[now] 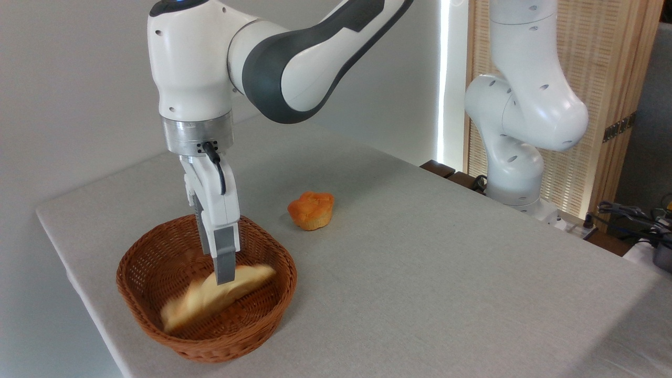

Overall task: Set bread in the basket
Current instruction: 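Carry the braided roll over the wicker basket and lower it inside, then open the gripper and lift it up out of the basket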

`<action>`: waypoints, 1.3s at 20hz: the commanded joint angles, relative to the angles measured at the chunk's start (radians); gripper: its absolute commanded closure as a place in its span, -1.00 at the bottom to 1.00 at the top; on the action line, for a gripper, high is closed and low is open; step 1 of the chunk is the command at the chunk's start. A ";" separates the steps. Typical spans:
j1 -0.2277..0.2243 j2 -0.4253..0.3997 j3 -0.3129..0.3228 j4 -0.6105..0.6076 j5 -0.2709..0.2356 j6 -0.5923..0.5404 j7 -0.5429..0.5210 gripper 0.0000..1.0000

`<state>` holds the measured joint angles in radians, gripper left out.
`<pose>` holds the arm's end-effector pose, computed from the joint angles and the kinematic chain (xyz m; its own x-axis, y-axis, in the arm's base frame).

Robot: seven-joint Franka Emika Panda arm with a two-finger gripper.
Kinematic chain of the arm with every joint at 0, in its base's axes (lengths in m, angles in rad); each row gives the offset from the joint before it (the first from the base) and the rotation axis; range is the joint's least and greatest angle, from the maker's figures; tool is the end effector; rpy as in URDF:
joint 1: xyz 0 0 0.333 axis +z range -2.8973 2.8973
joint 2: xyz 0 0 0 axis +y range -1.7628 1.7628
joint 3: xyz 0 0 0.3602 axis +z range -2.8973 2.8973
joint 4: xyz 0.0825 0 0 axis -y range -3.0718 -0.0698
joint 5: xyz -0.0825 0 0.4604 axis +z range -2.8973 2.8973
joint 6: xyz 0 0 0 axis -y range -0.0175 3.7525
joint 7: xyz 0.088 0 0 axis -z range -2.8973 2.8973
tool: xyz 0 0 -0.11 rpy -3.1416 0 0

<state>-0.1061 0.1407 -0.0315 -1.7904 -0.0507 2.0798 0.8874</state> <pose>0.6886 -0.0971 0.4973 0.5284 -0.8385 0.1333 -0.8373 -0.5406 -0.0817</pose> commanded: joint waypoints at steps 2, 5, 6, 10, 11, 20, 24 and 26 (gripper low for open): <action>0.003 -0.010 0.004 0.006 -0.009 -0.009 0.005 -1.00; 0.003 -0.016 0.007 0.029 -0.018 -0.010 -0.007 -1.00; 0.008 -0.029 0.007 0.040 -0.018 -0.010 -0.018 -1.00; 0.167 -0.124 -0.099 0.043 -0.076 -0.107 -0.100 -1.00; 0.207 -0.148 -0.123 0.043 -0.098 -0.159 -0.132 -1.00; 0.175 -0.220 -0.117 0.089 -0.054 -0.473 -0.263 -1.00; 0.131 -0.219 -0.062 0.115 -0.031 -0.526 -0.233 -1.00; 0.128 -0.217 -0.028 0.117 -0.031 -0.504 -0.207 -1.00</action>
<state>0.0435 -0.0854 -0.1229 -1.7004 -0.0930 1.5842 0.6434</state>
